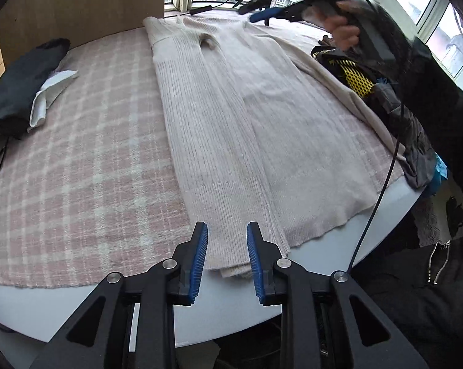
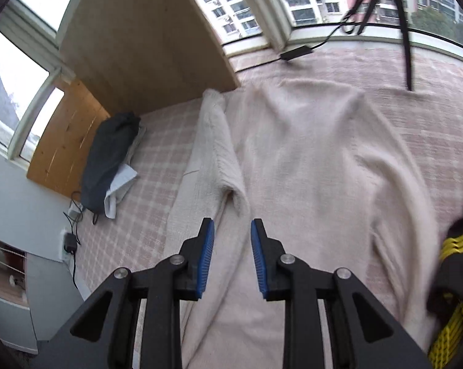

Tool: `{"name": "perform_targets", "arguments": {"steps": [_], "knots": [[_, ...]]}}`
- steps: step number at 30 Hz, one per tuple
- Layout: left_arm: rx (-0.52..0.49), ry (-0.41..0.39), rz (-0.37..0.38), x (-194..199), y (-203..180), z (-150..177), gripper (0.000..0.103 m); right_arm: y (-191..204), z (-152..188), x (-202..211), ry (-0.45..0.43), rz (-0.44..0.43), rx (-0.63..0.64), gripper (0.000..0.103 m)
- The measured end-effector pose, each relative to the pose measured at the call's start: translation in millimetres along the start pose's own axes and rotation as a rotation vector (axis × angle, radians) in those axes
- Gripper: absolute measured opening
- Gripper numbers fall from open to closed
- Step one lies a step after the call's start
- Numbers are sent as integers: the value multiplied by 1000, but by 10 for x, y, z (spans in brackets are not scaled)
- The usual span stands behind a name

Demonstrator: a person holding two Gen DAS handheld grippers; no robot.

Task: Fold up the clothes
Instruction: 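Grasp the other cardigan sleeve with the right gripper and fold it across the body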

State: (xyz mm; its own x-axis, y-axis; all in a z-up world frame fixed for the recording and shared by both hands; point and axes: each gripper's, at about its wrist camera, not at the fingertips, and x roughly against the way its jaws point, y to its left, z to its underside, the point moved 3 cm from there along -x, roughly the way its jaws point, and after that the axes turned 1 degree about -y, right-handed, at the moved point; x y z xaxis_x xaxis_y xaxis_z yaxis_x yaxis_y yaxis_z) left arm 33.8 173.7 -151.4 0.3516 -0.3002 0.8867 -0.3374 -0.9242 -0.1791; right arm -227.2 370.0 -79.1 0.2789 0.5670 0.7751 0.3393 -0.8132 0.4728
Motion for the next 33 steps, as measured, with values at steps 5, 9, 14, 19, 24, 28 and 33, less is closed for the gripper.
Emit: {"name": "perform_targets", "arguments": {"steps": [5,9,14,19,24,28,33], "knots": [[-85,-7,90,13,-56,-142,24,-594,375,926,-64,139,-114,29],[-168,20,166,-134,-330,-319,24,-980,765,1427,-59,210,-164,30],[-260,38,201,-290,-926,-471,24,-1396,1035,1854,-55,198,-194,30],[-276,43,216,-527,-1663,-645,24,-1587,1202,1861,42,6,-166,30],[-228,89,187,-699,-2010,-692,25,-1438,1631,1401,202,44,-16,30],[-234,118,141,-699,-2079,-630,26,-1422,1904,1277,212,165,44,30],[-249,127,133,-645,-2078,-556,27,-1394,2081,1162,220,307,116,30]]}}
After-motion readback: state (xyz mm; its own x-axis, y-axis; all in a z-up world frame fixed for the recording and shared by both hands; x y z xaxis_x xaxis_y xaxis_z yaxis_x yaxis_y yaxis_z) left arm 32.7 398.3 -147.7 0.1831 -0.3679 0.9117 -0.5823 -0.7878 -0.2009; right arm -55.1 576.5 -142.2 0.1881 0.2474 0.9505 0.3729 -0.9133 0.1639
